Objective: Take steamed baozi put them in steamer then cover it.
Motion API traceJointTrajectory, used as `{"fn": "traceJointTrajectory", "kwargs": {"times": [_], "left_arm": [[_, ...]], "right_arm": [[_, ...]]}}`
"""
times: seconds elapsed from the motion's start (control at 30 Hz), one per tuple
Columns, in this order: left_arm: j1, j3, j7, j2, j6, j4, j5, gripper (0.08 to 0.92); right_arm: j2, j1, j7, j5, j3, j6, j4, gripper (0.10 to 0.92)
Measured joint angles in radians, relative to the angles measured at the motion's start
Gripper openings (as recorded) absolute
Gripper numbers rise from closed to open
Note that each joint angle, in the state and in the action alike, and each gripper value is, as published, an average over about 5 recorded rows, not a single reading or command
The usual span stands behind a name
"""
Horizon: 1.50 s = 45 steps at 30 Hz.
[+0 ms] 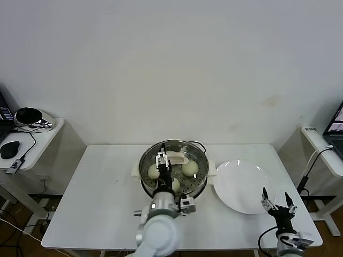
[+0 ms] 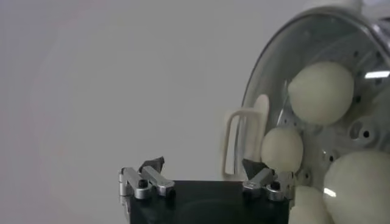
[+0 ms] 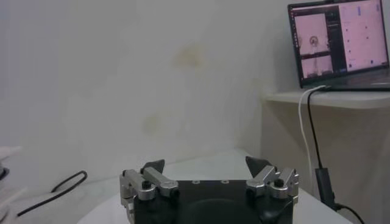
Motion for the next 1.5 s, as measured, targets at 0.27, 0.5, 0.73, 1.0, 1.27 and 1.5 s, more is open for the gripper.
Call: {"fn": "traceJointTrajectory", "kwargs": {"times": [0.27, 0.5, 0.73, 1.0, 1.27, 1.5], "left_arm": [[0.071, -0.138, -0.055, 0.053, -0.084, -0.145, -0.244, 0.823], [0.175, -0.388, -0.164, 0.078, -0.283, -0.171, -0.683, 0.823], [0.324, -0.611, -0.232, 0.085, -0.459, -0.122, -1.089, 0.823], [0.492, -0.741, -0.267, 0.072, -0.555, -0.094, -1.328, 0.823], [0.637, -0.772, -0.288, 0.048, -0.600, -0.094, -1.391, 0.823], [0.723, -0.782, -0.296, 0.033, -0.616, -0.111, -1.412, 0.823]], "right_arm": [[0.002, -0.037, 0.011, -0.015, -0.024, -0.017, 0.044, 0.823], [0.004, -0.093, 0.025, -0.053, -0.051, -0.009, 0.087, 0.823], [0.014, -0.151, 0.040, -0.122, -0.082, -0.012, 0.127, 0.823], [-0.001, -0.228, 0.055, -0.172, -0.133, -0.039, 0.192, 0.823], [-0.024, -0.269, 0.067, -0.181, -0.176, -0.073, 0.228, 0.823], [-0.026, -0.278, 0.067, -0.193, -0.188, -0.095, 0.246, 0.823]]}}
